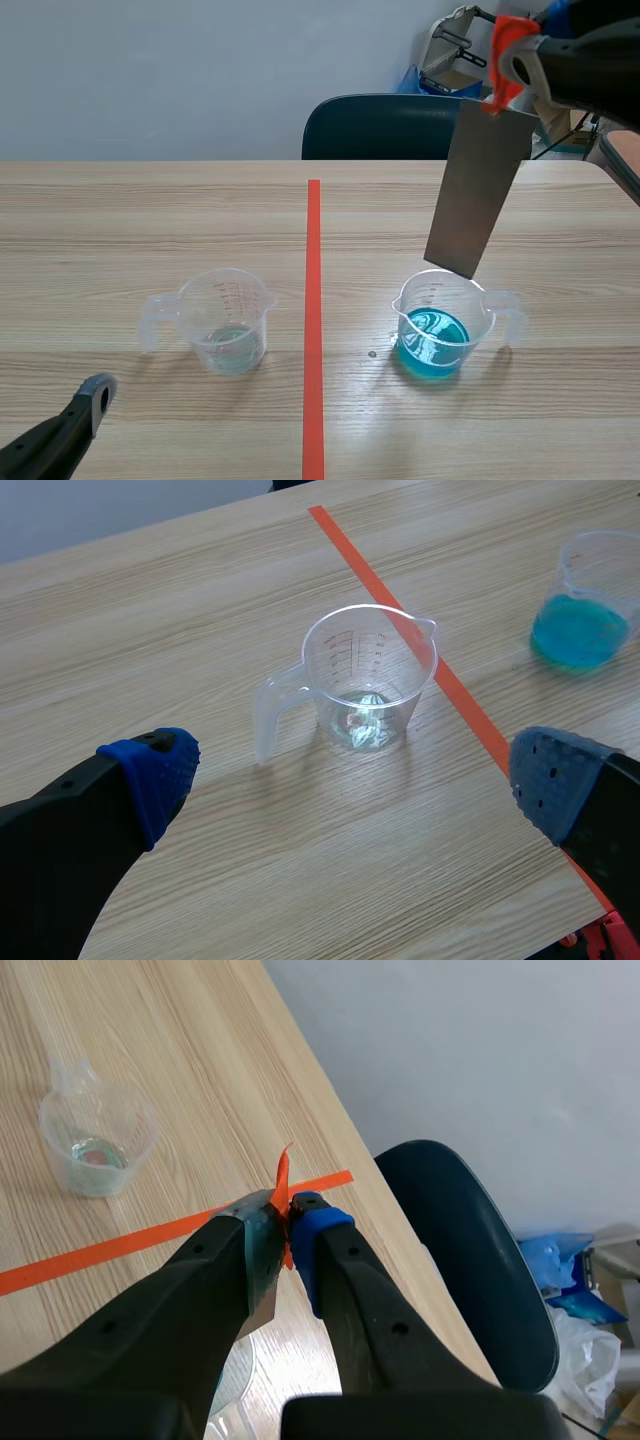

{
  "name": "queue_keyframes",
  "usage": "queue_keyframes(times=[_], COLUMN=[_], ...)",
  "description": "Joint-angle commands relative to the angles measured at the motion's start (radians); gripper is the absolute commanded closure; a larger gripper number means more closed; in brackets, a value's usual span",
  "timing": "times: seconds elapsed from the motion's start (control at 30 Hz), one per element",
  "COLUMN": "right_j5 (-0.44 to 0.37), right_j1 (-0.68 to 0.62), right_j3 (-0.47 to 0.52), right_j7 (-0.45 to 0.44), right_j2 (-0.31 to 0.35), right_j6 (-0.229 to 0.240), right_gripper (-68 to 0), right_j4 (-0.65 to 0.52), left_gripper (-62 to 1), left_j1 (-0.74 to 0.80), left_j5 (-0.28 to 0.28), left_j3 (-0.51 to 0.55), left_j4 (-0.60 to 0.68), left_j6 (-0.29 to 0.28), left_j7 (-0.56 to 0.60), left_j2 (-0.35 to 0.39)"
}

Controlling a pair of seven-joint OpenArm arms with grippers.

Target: Do the redox reaction experiment

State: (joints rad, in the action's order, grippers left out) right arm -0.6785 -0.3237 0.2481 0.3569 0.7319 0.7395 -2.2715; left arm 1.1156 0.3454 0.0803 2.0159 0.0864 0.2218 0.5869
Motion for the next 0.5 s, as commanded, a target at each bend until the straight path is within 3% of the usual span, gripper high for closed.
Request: queue_keyframes(times=[0.0,0.27,0.47], right_j5=[-0.01,-0.009,-0.002], right_j1=[0.04,0.19,0.331], right_j3=[-0.033,-0.21,-0.356], right_j7=[0.002,0.045,0.098], right_j2=[0.013,-0.001,-0.064], right_j6=[0.006,0.006,0.006], right_gripper=[-0.8,-0.9,-0.8], right_j4=[-0.005,-0.005,0.018], left_gripper=[-62.3,-62.3,-62.3], left_j1=[-0.005,-0.005,-0.005], left_j5=[0.002,0.002,0.002], left_j3=[0.003,0.003,0.003], left_j4=[0.026,0.026,0.026], left_j6=[0.005,0.005,0.005], left_j7=[0.021,0.021,0.021], left_j2=[-0.01,-0.01,-0.01])
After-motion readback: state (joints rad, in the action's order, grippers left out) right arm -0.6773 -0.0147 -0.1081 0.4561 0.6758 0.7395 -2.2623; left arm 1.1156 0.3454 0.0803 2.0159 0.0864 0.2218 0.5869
